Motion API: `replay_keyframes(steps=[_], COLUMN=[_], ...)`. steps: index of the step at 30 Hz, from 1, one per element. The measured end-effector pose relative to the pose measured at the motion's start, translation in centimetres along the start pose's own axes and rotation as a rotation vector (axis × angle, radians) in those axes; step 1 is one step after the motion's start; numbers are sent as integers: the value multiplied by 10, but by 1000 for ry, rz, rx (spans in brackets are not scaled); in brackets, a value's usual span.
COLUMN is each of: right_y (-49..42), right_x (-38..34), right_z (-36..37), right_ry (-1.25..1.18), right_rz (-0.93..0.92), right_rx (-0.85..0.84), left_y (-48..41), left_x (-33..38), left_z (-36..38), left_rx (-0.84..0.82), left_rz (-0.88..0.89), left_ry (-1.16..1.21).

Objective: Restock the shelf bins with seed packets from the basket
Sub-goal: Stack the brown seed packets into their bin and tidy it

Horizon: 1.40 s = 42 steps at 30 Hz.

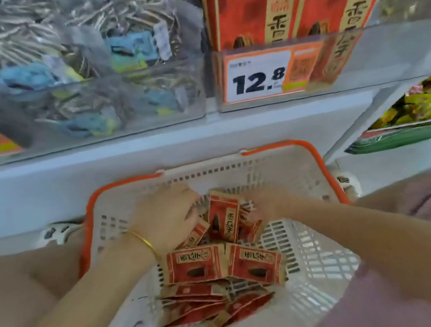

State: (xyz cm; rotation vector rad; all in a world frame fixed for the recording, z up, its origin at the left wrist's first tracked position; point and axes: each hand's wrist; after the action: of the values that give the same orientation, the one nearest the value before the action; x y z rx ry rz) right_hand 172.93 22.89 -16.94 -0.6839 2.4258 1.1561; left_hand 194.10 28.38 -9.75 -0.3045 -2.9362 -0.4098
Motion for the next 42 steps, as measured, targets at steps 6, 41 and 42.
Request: replay_keyframes(steps=[6,41,42], right_y=[-83,71,72], right_x=[70,7,7], right_z=[71,-15,-14], right_ry=[-290,-1111,-1149], right_rz=[210,164,152], right_rx=[83,254,252], left_y=[3,-11,-11], left_x=[-10,8,10], left_z=[12,34,36], left_rx=[-26,-275,-262], left_rz=[-37,-603,-605], left_ry=[26,1324,1349])
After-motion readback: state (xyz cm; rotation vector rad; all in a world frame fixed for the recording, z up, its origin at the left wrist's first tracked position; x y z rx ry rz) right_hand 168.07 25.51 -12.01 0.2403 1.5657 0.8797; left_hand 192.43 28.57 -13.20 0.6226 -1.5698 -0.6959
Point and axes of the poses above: each hand's wrist, its own y-axis away from the middle knuckle, its own z-axis out of the palm, x = y × z, and after that the axes turned 5 degrees about -z, right-handed
